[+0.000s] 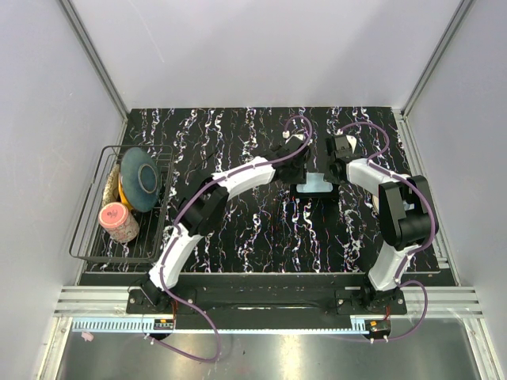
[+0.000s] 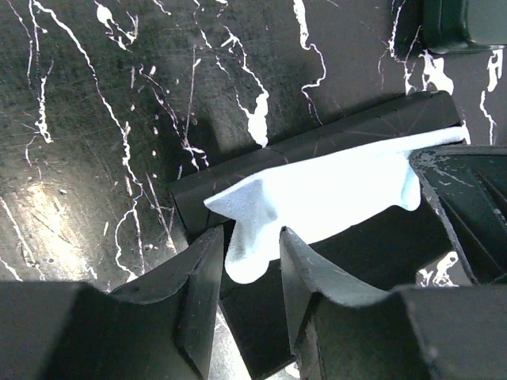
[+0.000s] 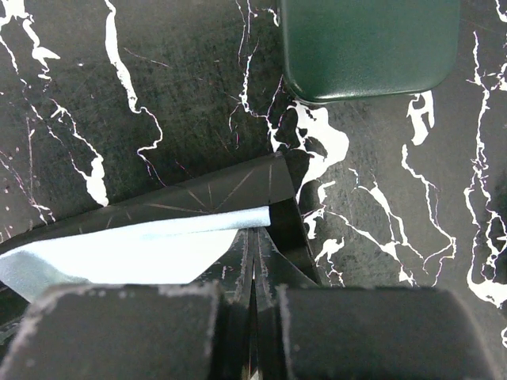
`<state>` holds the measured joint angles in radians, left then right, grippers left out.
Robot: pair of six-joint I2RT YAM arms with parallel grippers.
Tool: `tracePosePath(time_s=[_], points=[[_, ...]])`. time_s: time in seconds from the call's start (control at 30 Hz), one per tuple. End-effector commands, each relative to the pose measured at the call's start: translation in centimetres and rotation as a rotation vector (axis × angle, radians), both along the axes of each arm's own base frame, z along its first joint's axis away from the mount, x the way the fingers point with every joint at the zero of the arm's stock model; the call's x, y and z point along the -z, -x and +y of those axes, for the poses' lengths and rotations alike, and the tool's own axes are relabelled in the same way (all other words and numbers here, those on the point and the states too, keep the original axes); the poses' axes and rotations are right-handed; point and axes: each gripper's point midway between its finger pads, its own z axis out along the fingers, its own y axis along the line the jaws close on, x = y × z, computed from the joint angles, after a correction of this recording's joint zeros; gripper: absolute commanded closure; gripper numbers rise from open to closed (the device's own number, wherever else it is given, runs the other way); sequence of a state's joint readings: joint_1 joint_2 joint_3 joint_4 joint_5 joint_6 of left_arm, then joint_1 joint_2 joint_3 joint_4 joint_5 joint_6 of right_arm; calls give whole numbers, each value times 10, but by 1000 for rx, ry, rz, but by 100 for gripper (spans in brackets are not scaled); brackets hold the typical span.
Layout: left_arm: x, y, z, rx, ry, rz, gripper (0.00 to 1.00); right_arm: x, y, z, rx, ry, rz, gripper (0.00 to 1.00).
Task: Organize the sunglasses
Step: Place the folded cleaning cloth in the sunglasses case.
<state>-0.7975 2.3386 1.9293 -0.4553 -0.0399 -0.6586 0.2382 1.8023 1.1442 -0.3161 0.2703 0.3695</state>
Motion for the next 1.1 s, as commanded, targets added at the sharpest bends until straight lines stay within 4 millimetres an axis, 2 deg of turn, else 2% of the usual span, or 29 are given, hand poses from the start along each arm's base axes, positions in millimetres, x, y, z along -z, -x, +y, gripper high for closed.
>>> tracePosePath(time_s=[0.0, 0.23, 0.5, 0.63, 0.77, 0.83, 1.07], points=[[-44, -10, 6, -32, -37, -138, 60, -1, -8, -3, 9, 5, -30, 100], [-47, -5, 9, -35, -39, -138, 57, 2, -5, -2, -3, 3, -7, 100], [-69, -1, -3, -3, 43, -186, 55, 4, -5, -3, 4, 7, 0, 100], [-73, 2, -12, 22, 105, -196, 58, 0, -8, -3, 8, 5, -22, 100], [-69, 6, -23, 49, 164, -186, 74, -5, -13, 0, -3, -10, -61, 100], [-64, 5, -27, 48, 172, -175, 78, -8, -16, 1, -4, -13, -76, 100], [-39, 0, -26, 17, 137, -149, 81, -8, -15, 3, -8, -25, -94, 100]])
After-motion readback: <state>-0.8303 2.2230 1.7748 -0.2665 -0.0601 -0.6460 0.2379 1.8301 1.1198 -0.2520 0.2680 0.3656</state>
